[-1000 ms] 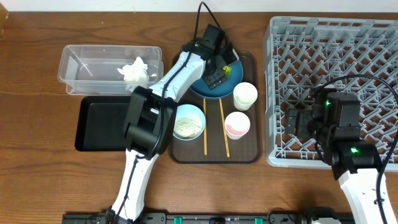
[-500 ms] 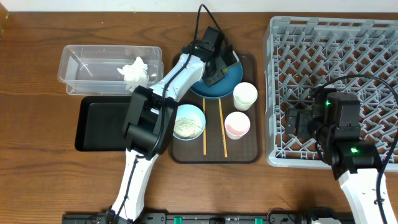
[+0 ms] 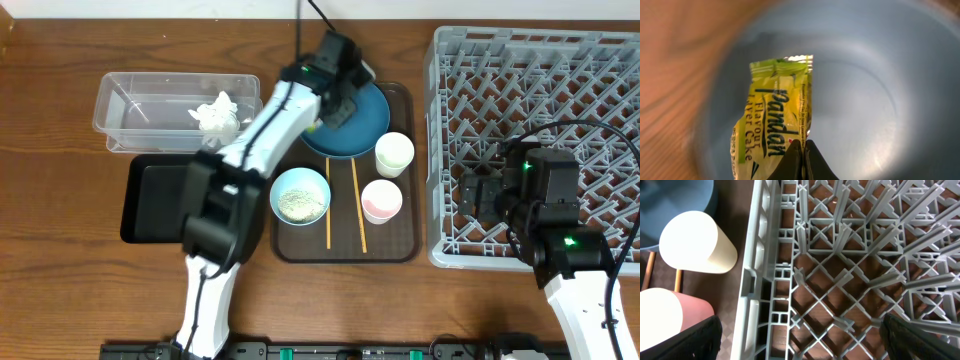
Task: Sort waste into correct bins and load items into the dishwasher rack
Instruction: 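Carry the wrapper to the clear bin and release it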
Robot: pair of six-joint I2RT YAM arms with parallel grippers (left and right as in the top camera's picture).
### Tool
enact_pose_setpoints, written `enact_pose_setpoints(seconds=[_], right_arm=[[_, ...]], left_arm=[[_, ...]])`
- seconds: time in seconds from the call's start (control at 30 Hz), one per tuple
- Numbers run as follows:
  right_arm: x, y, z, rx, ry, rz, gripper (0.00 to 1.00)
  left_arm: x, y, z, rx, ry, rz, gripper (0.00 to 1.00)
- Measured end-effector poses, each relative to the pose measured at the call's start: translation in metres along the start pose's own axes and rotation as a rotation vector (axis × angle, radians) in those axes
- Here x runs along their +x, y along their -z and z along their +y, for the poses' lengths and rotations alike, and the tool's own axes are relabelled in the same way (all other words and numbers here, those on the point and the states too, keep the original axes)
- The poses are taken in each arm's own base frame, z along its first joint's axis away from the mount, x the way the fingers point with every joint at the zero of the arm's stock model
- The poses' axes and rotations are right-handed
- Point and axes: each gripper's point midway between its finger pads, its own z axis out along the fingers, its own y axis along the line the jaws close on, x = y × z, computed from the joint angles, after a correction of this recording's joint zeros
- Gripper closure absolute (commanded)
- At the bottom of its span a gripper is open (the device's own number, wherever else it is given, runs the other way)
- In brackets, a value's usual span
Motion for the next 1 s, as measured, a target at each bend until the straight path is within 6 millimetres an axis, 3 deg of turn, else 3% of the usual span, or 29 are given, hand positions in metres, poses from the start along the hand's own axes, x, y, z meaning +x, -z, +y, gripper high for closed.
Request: enact_pose_setpoints(seconds=[0.23, 0.4, 0.53, 0.73, 0.83, 1.0], right_arm=[[0.000, 0.000, 0.000, 0.000, 0.000, 0.000, 0.01], [0.000, 0.000, 0.000, 0.000, 0.000, 0.000, 0.01], [0.000, 0.000, 0.000, 0.000, 0.000, 0.000, 0.01], [0.000, 0.000, 0.000, 0.000, 0.000, 0.000, 0.01], [0.000, 0.000, 0.000, 0.000, 0.000, 0.000, 0.01], [0.000, 0.000, 0.000, 0.000, 0.000, 0.000, 0.01]], left_arm=[[0.001, 0.097, 0.044, -0.067, 0.233, -0.074, 0.94], [0.036, 0.134, 0.098, -0.129, 0.551, -0.075, 0.94], [0.091, 0.143, 0.152, -0.192, 0.984, -0.033, 0.94], [0.149, 0.150, 0.205, -0.280, 1.517, -0.051, 0.94], [0.162, 0.140, 0.217, -0.301, 1.696, -0.060, 0.93], [0.167, 0.106, 0.226, -0.303, 1.806, -0.057, 0.89]])
